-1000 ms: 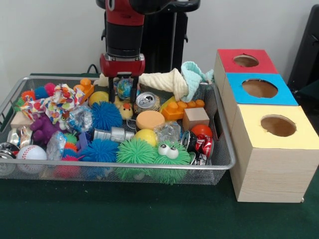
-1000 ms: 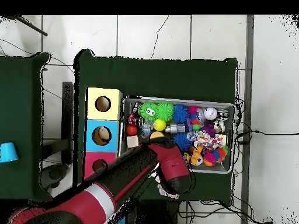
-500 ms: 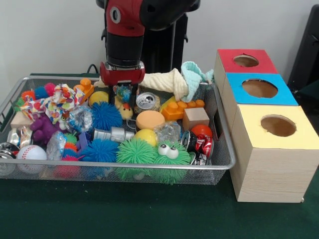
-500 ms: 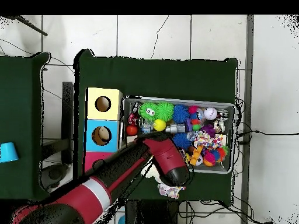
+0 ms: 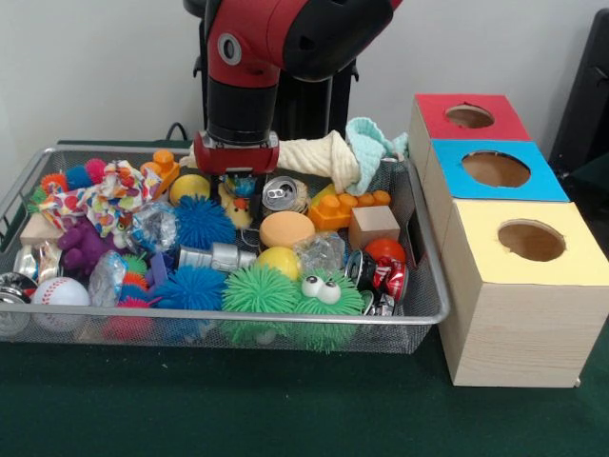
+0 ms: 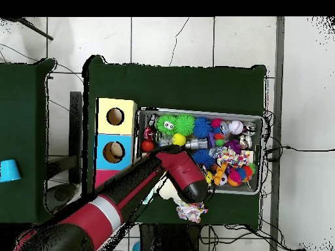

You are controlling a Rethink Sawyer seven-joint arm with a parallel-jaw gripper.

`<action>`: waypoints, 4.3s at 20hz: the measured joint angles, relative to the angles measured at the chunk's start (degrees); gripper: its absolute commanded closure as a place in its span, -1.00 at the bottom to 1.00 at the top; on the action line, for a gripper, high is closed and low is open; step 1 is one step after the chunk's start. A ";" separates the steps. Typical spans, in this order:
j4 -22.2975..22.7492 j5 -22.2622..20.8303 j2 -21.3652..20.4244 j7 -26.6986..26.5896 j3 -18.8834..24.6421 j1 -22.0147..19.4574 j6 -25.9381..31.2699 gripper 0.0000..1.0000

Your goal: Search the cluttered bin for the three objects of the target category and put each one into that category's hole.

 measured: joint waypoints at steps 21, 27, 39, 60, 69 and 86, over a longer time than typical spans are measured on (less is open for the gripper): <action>-0.30 -1.01 -0.09 0.63 0.02 0.01 -1.71 1.00; -0.31 -1.00 -0.12 0.63 0.16 -0.01 -1.71 1.00; -0.32 -0.95 -0.42 0.63 0.25 -0.05 -1.71 -1.00; -0.27 -3.97 1.57 1.36 -0.90 4.48 -2.29 -1.00; 0.46 -9.56 1.67 7.84 -5.73 9.72 -10.21 -1.00; 0.93 -10.29 2.35 9.06 -8.74 7.03 -10.84 -1.00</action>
